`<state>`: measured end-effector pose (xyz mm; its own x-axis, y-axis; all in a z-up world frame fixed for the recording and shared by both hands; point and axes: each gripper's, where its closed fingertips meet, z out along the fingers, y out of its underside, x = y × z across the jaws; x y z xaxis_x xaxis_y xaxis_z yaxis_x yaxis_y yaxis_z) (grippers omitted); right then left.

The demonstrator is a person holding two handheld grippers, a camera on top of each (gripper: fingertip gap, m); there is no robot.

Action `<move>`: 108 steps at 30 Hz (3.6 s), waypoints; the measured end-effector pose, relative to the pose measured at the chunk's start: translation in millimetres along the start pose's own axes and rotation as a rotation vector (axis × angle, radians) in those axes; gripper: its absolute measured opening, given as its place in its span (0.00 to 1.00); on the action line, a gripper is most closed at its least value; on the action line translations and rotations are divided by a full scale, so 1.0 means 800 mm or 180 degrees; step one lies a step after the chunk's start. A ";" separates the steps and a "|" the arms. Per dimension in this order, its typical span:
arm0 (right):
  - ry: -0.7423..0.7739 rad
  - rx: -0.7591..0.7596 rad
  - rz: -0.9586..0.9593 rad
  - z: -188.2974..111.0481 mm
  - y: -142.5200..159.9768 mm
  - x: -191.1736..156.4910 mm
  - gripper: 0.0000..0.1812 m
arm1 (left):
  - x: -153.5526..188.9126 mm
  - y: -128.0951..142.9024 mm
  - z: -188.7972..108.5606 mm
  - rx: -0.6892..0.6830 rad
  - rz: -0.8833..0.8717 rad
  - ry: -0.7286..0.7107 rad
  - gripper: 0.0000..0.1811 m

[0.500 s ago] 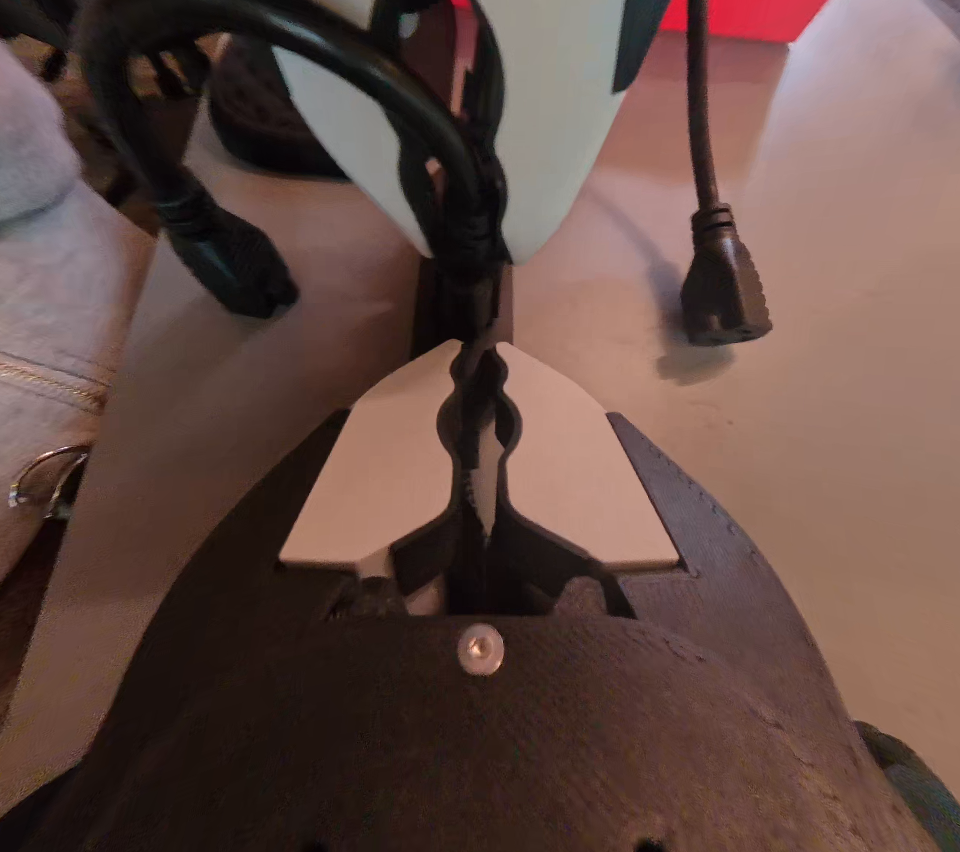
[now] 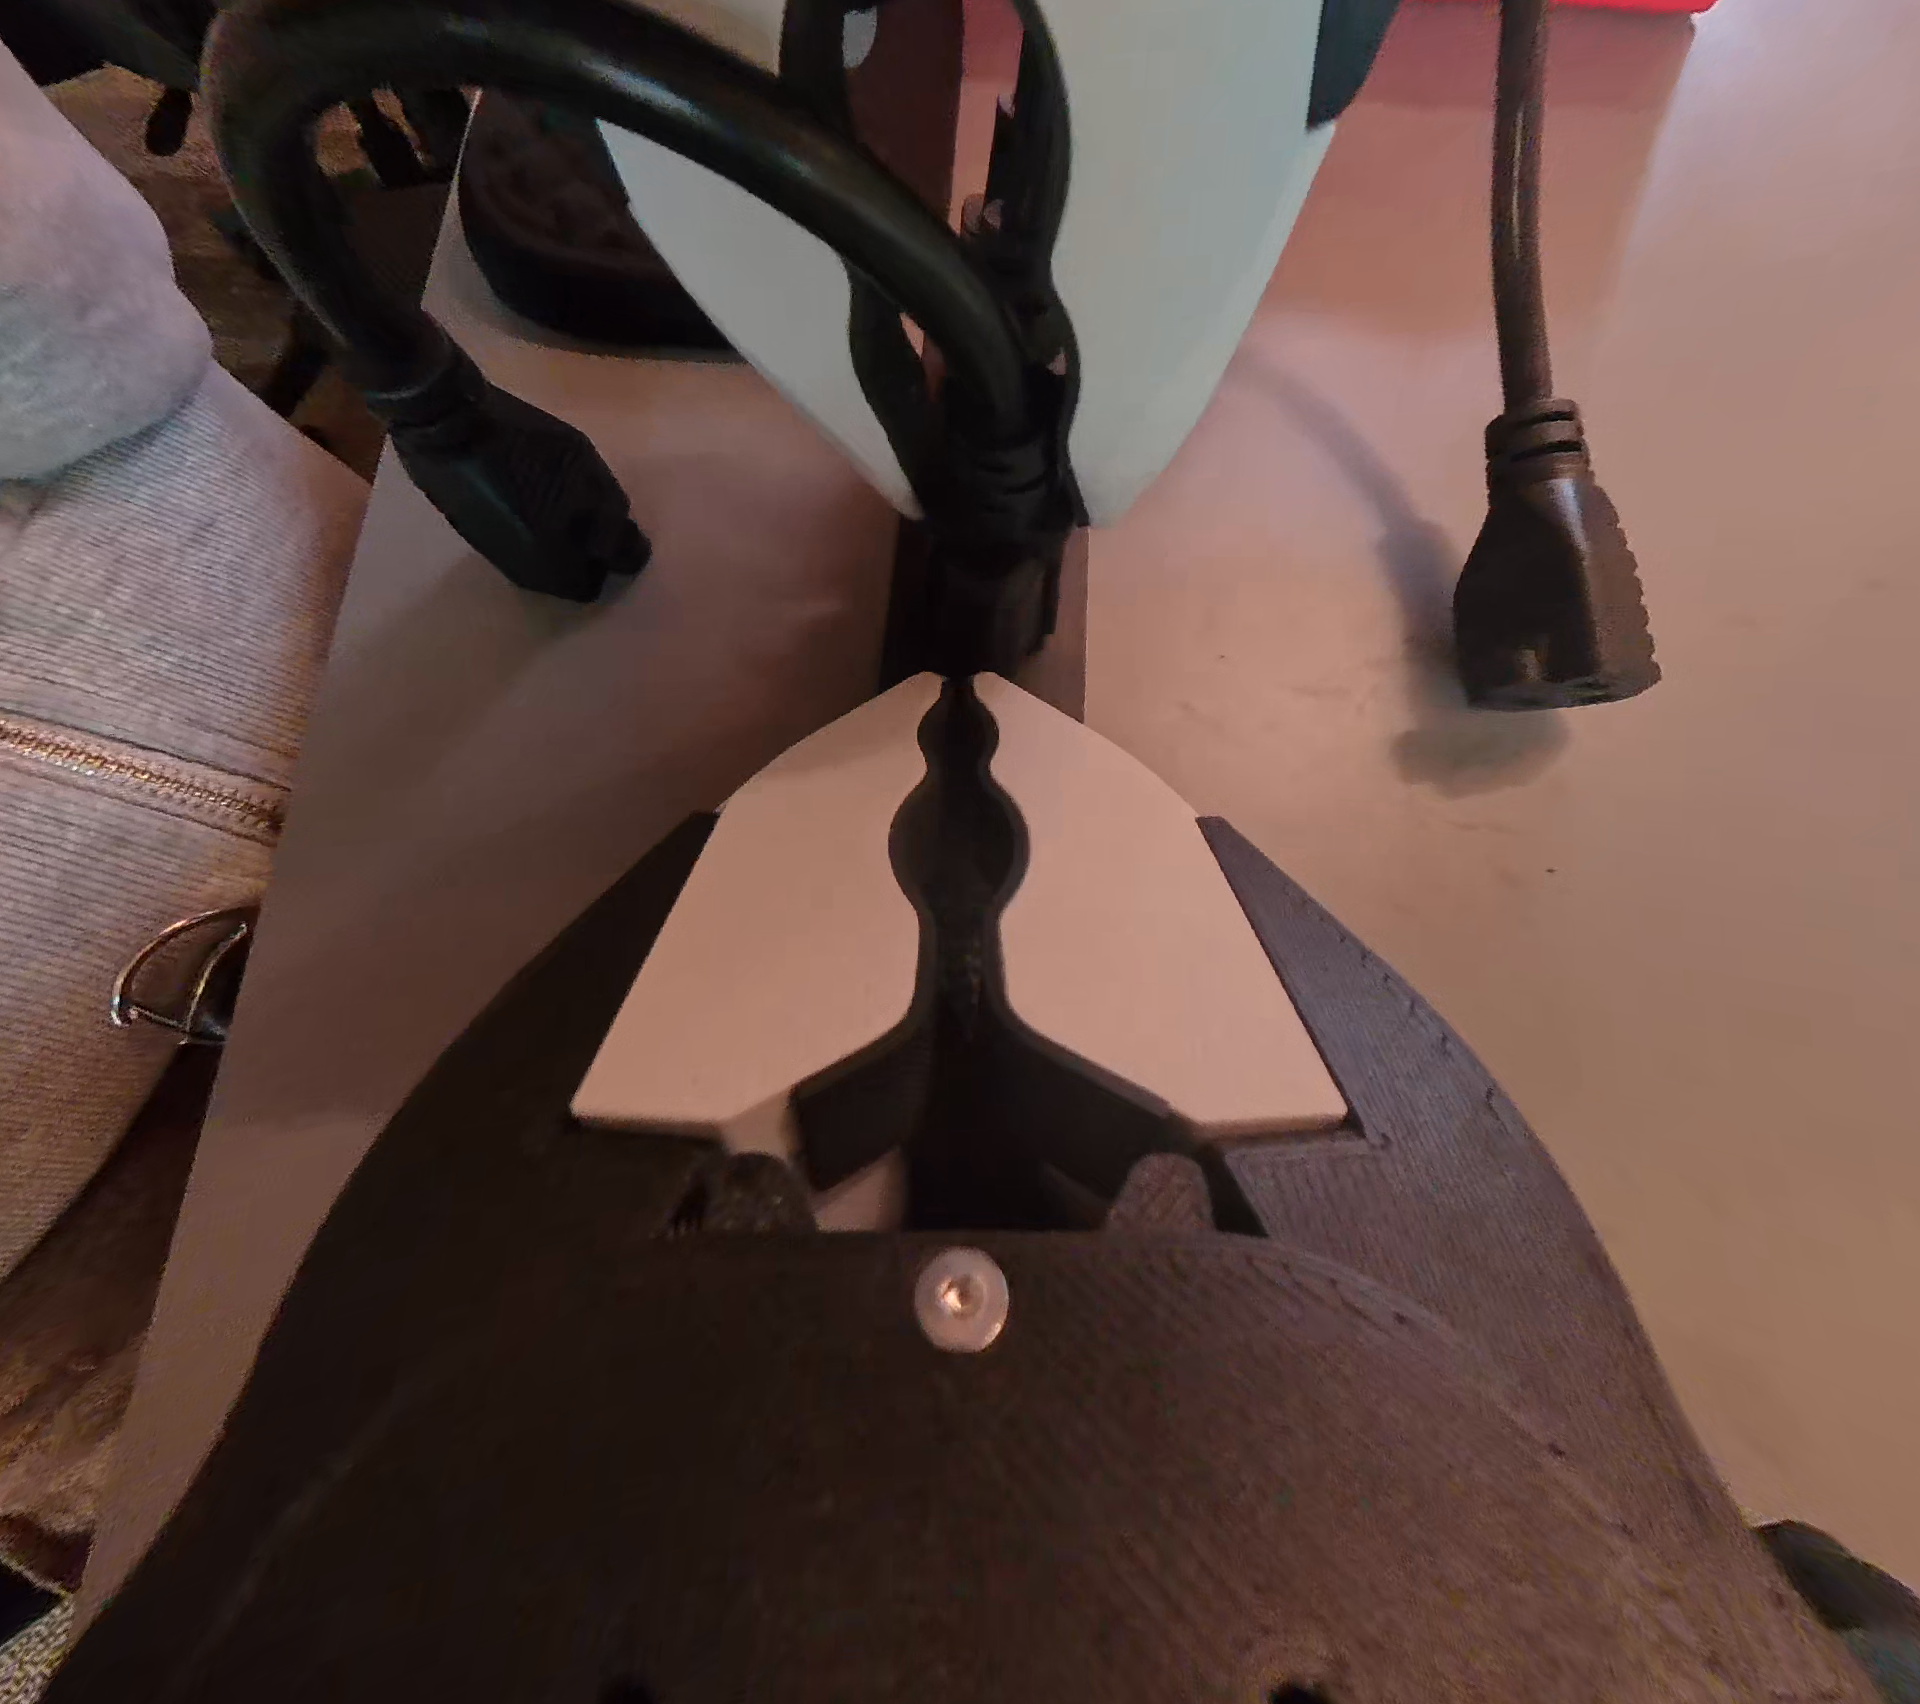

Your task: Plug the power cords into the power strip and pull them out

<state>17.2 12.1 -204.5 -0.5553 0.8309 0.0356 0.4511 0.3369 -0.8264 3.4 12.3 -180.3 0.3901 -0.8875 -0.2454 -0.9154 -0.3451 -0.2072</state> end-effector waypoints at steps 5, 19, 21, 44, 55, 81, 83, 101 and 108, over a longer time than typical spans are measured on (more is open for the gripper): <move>-0.0025 0.0038 0.0063 0.002 -0.001 0.002 0.02 | 0.000 0.004 -0.002 0.0294 -0.0156 -0.0036 0.12; -0.0067 0.0048 0.0099 0.004 -0.001 0.002 0.02 | 0.007 0.024 -0.009 0.0194 -0.0232 -0.0090 0.12; -0.0100 0.0045 0.0135 0.004 -0.001 0.002 0.02 | 0.008 0.020 -0.009 0.0119 -0.0201 -0.0119 0.12; 0.0078 -0.0270 -0.0224 0.030 0.005 -0.004 0.29 | 0.015 0.011 -0.007 0.0206 -0.0327 -0.0195 0.12; -0.0094 -0.0308 -0.0103 0.029 0.008 -0.009 0.25 | 0.018 0.007 -0.008 0.0091 -0.0262 -0.0104 0.12; -0.0136 -0.0312 -0.0101 0.030 0.009 -0.012 0.25 | 0.020 0.007 -0.011 0.0345 -0.0337 -0.0253 0.12; -0.0139 -0.0262 -0.0078 0.030 0.006 -0.011 0.26 | 0.019 0.012 -0.014 0.0471 -0.0430 -0.0260 0.12; -0.0197 -0.0339 -0.0076 0.032 0.008 -0.014 0.26 | 0.022 0.011 -0.015 0.0289 -0.0278 -0.0455 0.13; -0.0252 -0.0196 -0.0101 0.024 0.004 -0.017 0.25 | 0.027 0.009 -0.025 0.0561 -0.0041 -0.0715 0.23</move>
<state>12.8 -6.9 -218.2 -0.6223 0.7826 0.0146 0.4732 0.3910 -0.7895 3.1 -15.8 -168.3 0.4317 -0.7867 -0.4414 -0.8866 -0.2799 -0.3683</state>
